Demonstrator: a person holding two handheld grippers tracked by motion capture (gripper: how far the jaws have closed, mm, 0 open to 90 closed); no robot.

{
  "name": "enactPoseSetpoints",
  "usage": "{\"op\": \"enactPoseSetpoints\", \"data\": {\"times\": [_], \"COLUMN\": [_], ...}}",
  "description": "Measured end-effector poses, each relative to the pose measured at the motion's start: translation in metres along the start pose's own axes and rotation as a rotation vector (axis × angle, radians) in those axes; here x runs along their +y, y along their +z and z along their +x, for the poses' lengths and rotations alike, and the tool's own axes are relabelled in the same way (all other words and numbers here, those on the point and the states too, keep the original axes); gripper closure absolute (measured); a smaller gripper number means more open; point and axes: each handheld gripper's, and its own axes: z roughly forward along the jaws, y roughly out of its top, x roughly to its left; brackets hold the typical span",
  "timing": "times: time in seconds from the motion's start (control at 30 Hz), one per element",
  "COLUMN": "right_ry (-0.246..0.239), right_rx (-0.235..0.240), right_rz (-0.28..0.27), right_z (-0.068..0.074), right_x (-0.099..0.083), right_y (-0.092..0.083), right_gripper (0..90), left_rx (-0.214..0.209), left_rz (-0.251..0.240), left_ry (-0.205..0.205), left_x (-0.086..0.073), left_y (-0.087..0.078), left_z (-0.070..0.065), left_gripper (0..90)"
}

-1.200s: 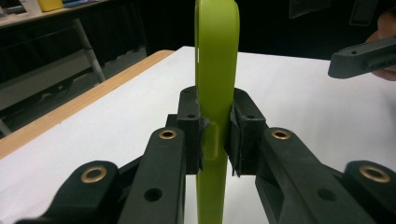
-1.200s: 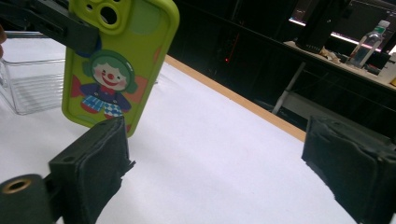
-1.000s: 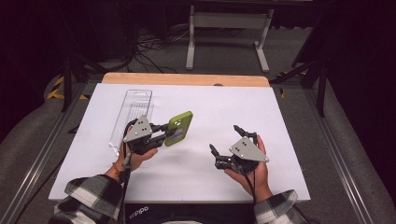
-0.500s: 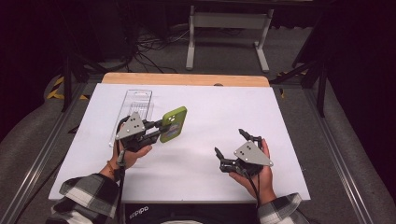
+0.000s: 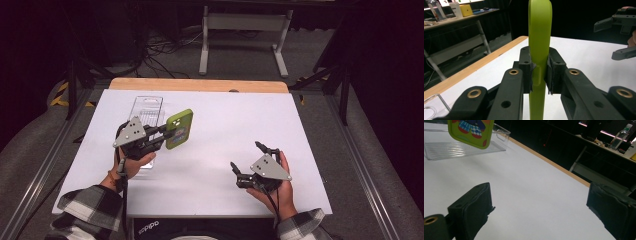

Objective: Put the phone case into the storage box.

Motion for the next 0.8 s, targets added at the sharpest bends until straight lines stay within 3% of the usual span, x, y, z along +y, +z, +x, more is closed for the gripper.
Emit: {"op": "enactPoseSetpoints", "data": {"times": [0.8], "right_ry": [-0.040], "right_rx": [0.011], "right_rz": [0.016], "right_z": [0.008], "right_x": [-0.008], "right_y": [0.000], "right_gripper": [8.5], "left_rx": [0.022], "left_rz": [-0.054], "left_ry": [-0.001], "left_x": [0.005], "left_y": [-0.020], "left_z": [0.015], "left_gripper": [77.5]}}
